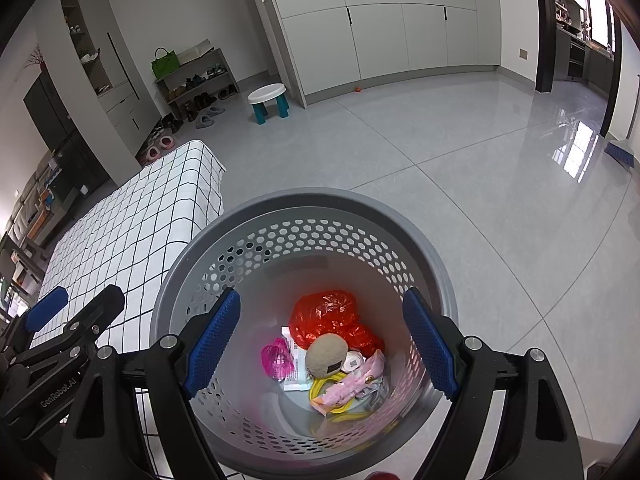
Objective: Collect trash
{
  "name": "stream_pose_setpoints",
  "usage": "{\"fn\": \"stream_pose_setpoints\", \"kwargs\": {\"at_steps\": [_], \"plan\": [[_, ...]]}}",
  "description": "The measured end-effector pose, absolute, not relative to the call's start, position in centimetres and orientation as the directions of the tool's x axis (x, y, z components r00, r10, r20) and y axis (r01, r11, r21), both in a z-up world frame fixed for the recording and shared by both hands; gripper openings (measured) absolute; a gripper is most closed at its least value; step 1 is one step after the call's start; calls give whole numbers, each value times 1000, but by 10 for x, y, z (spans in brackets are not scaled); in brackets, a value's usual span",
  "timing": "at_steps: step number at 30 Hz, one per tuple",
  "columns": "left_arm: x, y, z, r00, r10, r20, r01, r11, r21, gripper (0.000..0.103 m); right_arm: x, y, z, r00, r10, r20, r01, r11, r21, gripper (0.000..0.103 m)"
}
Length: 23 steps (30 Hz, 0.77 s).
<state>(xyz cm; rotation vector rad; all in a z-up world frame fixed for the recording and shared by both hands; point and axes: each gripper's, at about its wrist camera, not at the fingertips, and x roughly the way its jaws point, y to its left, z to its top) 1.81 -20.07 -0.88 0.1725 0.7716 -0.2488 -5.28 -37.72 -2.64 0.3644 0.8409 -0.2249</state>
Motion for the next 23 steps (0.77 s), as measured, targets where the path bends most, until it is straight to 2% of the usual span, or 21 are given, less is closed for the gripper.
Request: {"fn": "stream_pose_setpoints", "kwargs": {"at_steps": [23], "plan": [[19, -196, -8, 682, -161, -714, 272, 961, 43, 97, -53, -375, -25, 654, -45, -755, 328, 916, 230, 80]]}}
